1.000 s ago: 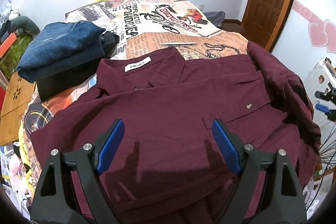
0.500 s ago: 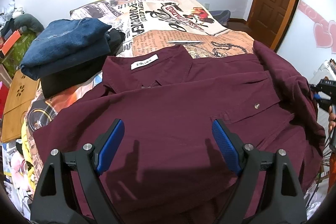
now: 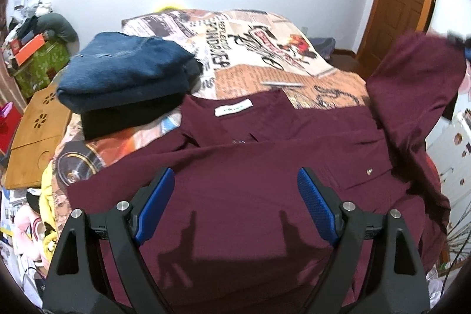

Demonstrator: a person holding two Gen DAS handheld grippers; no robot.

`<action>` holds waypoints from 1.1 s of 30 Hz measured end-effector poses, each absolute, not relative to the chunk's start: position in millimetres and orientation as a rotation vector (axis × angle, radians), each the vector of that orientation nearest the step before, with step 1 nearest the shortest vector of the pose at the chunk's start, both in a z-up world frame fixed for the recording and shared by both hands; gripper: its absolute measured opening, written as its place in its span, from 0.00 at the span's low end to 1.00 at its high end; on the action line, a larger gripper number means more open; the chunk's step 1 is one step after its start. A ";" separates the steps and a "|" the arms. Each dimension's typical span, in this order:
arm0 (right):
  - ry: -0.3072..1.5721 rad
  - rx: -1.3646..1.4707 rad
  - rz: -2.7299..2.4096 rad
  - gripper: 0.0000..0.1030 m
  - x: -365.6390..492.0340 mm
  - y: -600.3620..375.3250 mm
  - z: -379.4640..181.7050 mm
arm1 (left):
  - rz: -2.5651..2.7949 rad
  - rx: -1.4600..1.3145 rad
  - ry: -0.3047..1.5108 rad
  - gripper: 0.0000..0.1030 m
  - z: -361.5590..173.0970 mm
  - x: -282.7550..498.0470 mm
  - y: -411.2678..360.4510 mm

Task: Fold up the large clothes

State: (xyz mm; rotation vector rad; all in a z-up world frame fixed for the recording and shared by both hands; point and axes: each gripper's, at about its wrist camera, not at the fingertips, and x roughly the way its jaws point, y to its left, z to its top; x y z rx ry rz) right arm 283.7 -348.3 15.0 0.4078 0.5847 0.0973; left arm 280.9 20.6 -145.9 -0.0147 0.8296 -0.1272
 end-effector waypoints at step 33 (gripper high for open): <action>1.235 -0.286 0.809 0.20 298.0 1.6 -110.0 | 0.062 -0.150 0.810 0.86 -150.7 239.6 149.4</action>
